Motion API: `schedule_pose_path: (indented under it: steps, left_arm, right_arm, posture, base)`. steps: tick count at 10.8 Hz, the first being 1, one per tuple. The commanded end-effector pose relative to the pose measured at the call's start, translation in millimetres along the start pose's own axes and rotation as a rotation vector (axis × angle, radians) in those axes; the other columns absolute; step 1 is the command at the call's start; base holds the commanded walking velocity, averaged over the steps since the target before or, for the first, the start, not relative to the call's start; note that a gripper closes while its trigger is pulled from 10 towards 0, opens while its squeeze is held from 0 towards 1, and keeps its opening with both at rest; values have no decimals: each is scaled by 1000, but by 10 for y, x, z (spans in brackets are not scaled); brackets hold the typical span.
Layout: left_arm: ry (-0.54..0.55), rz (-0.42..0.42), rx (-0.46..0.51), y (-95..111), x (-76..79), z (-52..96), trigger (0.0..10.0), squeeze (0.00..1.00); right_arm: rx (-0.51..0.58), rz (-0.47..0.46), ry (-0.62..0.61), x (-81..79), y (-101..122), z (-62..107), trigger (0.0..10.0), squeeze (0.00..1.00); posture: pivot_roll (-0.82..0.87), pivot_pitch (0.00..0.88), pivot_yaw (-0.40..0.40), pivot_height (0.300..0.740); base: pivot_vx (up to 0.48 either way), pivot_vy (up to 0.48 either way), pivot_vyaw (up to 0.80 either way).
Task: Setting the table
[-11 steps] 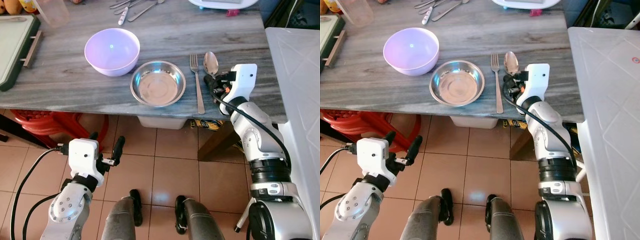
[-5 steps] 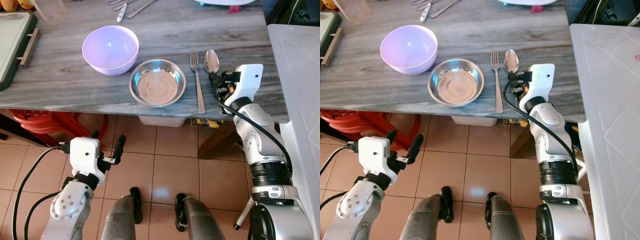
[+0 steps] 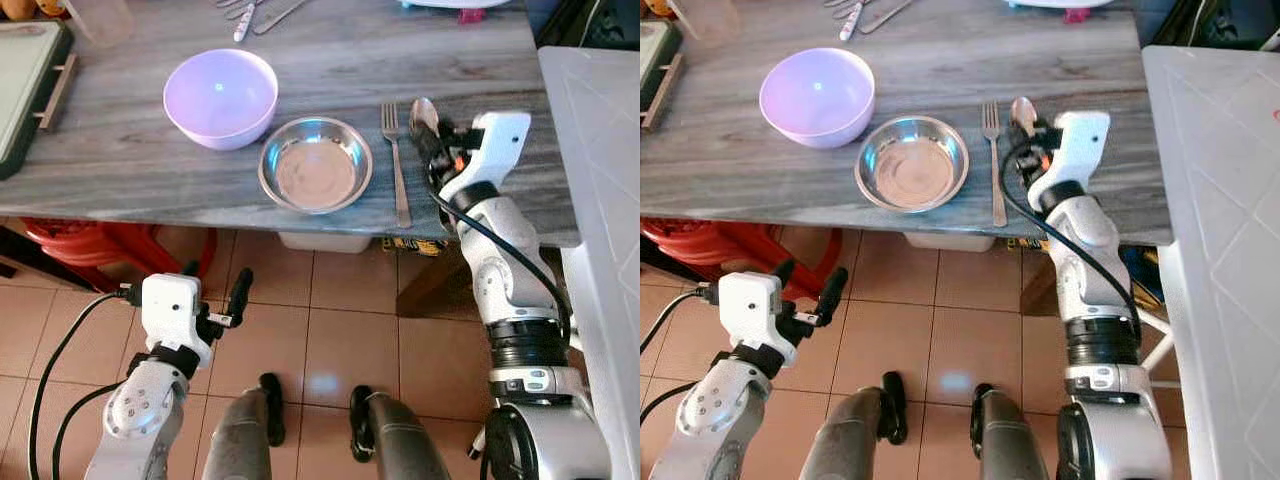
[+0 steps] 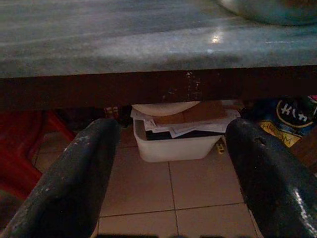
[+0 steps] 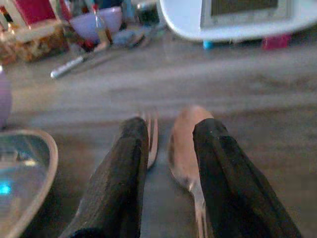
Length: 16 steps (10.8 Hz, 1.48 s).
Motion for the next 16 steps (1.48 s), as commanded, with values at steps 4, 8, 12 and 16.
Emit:
schedule_pose_path:
  steps: [4,8,12,16]
  left_arm:
    - [59,-9,-22,-115,-12,-135,10000,0]
    - [168,-12,18,-67,-67,-413,10000,0]
    - [147,-15,26,-89,-19,-451,10000,0]
    - [130,-28,11,-101,2,-340,10000,0]
  right_arm:
    - [127,98,-147,106,192,146,10000,0]
    - [58,184,-305,233,-68,614,10000,0]
    - [-108,109,-525,597,-387,838,10000,0]
    - [-209,102,-494,666,-478,660,10000,0]
  posture:
    - [18,186,24,740]
    - [-16,98,9,740]
    - [-22,106,16,740]
    - [14,174,15,740]
  base:
    - [0,0,0]
    - [0,0,0]
    - [0,0,0]
    - [0,0,0]
Point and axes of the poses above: a point about 5 cm out from each wrist's last joint towards the gripper, its own z axis pointing back from the gripper into the wrist, its own y axis along the axis of the wrist's last joint, x = y × z, the point moved 2 cm from there along -z, pointing out of the wrist towards the gripper, and after that the axes turned 9 degrees about -z, right-handed, at the moved point
